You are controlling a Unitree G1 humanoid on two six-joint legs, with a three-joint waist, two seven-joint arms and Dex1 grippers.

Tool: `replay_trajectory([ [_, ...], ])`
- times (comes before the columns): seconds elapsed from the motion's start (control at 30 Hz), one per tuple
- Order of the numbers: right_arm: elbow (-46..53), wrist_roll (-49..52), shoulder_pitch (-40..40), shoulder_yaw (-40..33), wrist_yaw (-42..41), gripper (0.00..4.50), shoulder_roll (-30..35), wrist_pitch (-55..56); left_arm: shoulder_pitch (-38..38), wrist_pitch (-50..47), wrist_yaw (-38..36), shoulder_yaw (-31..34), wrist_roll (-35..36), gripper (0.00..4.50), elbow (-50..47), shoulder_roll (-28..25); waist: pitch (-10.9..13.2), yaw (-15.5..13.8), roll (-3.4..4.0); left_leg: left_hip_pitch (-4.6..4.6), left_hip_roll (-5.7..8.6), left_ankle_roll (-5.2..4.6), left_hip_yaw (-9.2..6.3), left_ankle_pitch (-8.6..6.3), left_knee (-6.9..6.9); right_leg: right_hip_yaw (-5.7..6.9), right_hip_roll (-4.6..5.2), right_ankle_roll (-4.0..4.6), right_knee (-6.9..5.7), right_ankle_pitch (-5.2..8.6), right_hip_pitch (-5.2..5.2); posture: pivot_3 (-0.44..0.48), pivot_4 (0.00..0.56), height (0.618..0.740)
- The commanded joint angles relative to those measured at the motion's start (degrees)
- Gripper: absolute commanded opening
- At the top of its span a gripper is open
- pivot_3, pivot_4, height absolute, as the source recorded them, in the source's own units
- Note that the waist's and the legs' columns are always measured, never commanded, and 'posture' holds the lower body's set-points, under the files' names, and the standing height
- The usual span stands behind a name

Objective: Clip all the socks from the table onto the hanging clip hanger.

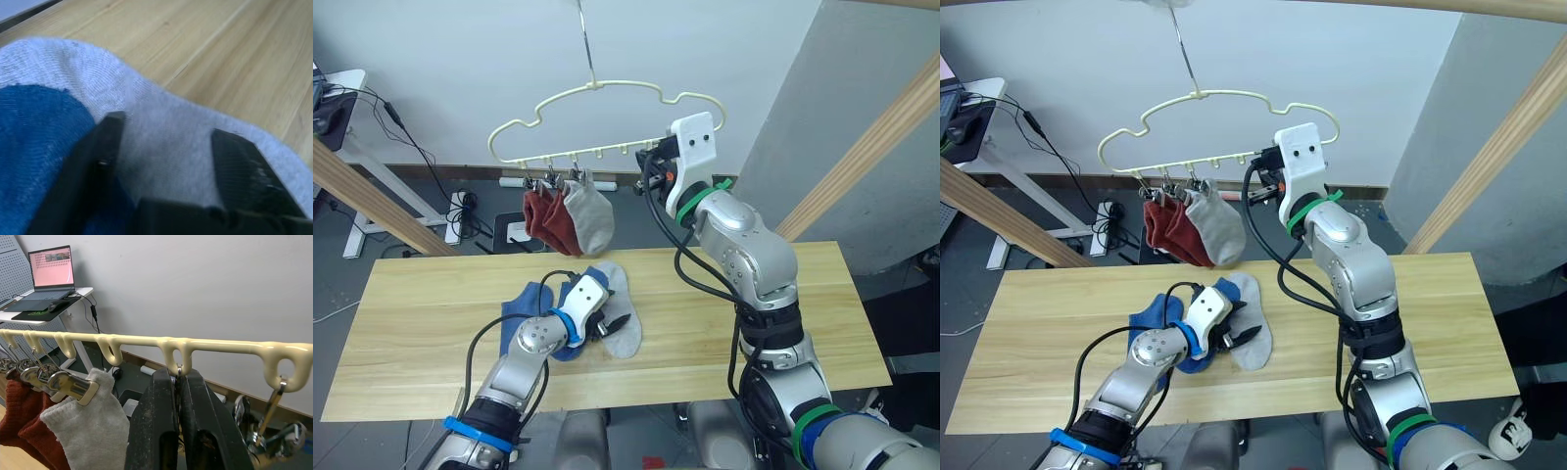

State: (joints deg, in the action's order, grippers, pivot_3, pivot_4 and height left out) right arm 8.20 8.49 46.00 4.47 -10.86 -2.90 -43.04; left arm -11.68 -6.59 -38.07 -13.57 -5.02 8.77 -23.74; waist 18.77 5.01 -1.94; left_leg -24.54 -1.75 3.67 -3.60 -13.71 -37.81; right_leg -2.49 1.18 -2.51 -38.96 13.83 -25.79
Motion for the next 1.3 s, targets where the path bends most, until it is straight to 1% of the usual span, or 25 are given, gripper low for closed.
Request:
replay_trajectory([
  [0.03, 2.42, 0.82, 0.34, -0.07, 0.24, 0.00, -0.12, 0.40, 0.28, -1.29, -1.87, -2.34, 0.11, 3.41, -1.31, 0.81, 0.00, 0.00, 0.00, 0.00, 0.00, 0.00, 0.00, 0.00, -0.01, 0.00, 0.00, 0.00, 0.00, 0.00, 0.00, -0.127, 0.324, 0.721],
  [0.17, 2.57, 0.89, 0.28, -0.03, 0.15, 0.00, -0.06, 0.28, -0.26, 0.64, -4.89, -3.52, 1.38, 3.41, -0.74, 1.20, 0.00, 0.00, 0.00, 0.00, 0.00, 0.00, 0.00, 0.00, -0.01, 0.00, 0.00, 0.01, 0.00, 0.00, 0.00, -0.128, 0.324, 0.721],
  [0.27, 2.56, 0.94, 0.28, 0.04, 0.05, 0.00, -0.08, 0.25, -0.34, 4.89, -8.23, -3.72, 3.65, 3.41, -0.24, 1.84, 0.00, 0.01, 0.00, 0.00, 0.00, 0.00, 0.00, 0.00, 0.00, 0.00, 0.00, 0.02, 0.00, -0.01, 0.00, -0.131, 0.322, 0.721],
  [0.37, 2.57, 0.94, 0.25, 0.16, -0.01, 0.00, -0.12, 0.22, 0.21, 9.38, -9.26, -2.52, 5.12, 3.41, 0.05, 1.97, 0.00, 0.00, 0.00, 0.00, -0.01, 0.00, 0.00, 0.00, 0.00, 0.00, 0.00, 0.02, 0.01, -0.01, 0.00, -0.129, 0.320, 0.721],
  [0.47, 2.67, 0.93, 0.24, 0.24, -0.06, 0.00, -0.10, 0.09, 1.11, 12.07, -5.49, -0.90, 2.46, 3.41, 1.82, 0.20, 0.00, 0.04, 0.00, 0.00, -0.01, 0.00, 0.00, 0.00, 0.00, 0.00, 0.00, 0.02, 0.01, -0.01, 0.00, -0.133, 0.321, 0.721],
  [0.67, 3.23, 0.98, -0.08, 0.30, -0.10, 0.00, 0.05, -0.35, 4.84, 12.06, 0.75, 4.03, 2.26, 3.41, -0.31, -1.77, 0.00, 0.11, 0.01, 0.00, -0.02, 0.00, -0.01, 0.00, 0.00, 0.00, 0.00, 0.01, 0.01, 0.00, -0.01, -0.134, 0.322, 0.721],
  [0.83, 3.32, 1.07, -0.05, 0.32, -0.25, 0.00, 0.05, -0.41, 8.53, 6.03, 3.50, 8.10, 3.49, 3.41, -1.78, -2.58, 0.01, 0.12, 0.01, -0.01, -0.02, 0.00, 0.00, 0.00, 0.01, 0.00, 0.02, 0.01, 0.02, 0.00, -0.02, -0.130, 0.324, 0.721],
  [0.97, 3.31, 1.12, -0.07, 0.44, -0.45, 0.00, 0.04, -0.48, 9.87, 1.42, 4.27, 9.83, 3.28, 3.41, -1.06, -4.05, 0.01, 0.13, 0.01, 0.00, -0.03, 0.00, -0.01, 0.00, 0.01, 0.01, 0.01, -0.05, 0.01, 0.03, -0.02, -0.126, 0.323, 0.721],
  [1.03, 3.32, 1.11, -0.09, 0.49, -0.50, 0.00, 0.03, -0.48, 9.79, 0.81, 5.49, 10.97, 3.62, 3.41, -0.88, -4.14, 0.01, 0.12, 0.01, 0.02, -0.04, 0.00, 0.00, 0.00, 0.01, 0.00, 0.00, -0.20, 0.01, 0.13, -0.02, -0.126, 0.323, 0.721],
  [1.13, 3.30, 1.05, -0.18, 0.64, -0.59, 0.00, 0.07, -0.36, 9.16, 3.02, 7.35, 12.63, 4.10, 3.41, -1.48, -3.90, 0.01, 0.11, 0.01, 0.03, -0.05, 0.00, 0.01, 0.00, 0.00, -0.01, -0.01, -0.23, 0.00, 0.14, -0.02, -0.125, 0.321, 0.721],
  [1.17, 3.31, 1.03, -0.20, 0.70, -0.61, 0.00, 0.07, -0.33, 9.05, 4.12, 7.65, 13.12, 4.38, 3.41, -2.04, -3.82, 0.01, 0.10, 0.01, 0.03, -0.05, 0.00, 0.01, 0.01, 0.00, -0.01, -0.01, -0.23, 0.00, 0.14, -0.02, -0.123, 0.317, 0.721],
  [1.23, 3.28, 1.01, -0.20, 0.76, -0.63, 0.00, 0.09, -0.25, 9.44, 7.19, 5.03, 13.04, 6.53, 3.41, -4.46, -3.88, 0.01, 0.08, 0.01, 0.03, -0.05, 0.00, 0.01, 0.00, 0.01, -0.01, 0.00, -0.20, 0.00, 0.12, -0.02, -0.123, 0.317, 0.721],
  [1.3, 3.17, 0.99, -0.16, 0.80, -0.67, 0.00, 0.11, -0.08, 10.06, 9.63, 1.81, 12.08, 8.09, 3.41, -6.55, -4.28, 0.01, 0.01, 0.01, 0.01, -0.05, 0.00, 0.02, 0.00, 0.01, -0.01, 0.01, 0.01, 0.03, 0.00, -0.02, -0.123, 0.317, 0.721],
])
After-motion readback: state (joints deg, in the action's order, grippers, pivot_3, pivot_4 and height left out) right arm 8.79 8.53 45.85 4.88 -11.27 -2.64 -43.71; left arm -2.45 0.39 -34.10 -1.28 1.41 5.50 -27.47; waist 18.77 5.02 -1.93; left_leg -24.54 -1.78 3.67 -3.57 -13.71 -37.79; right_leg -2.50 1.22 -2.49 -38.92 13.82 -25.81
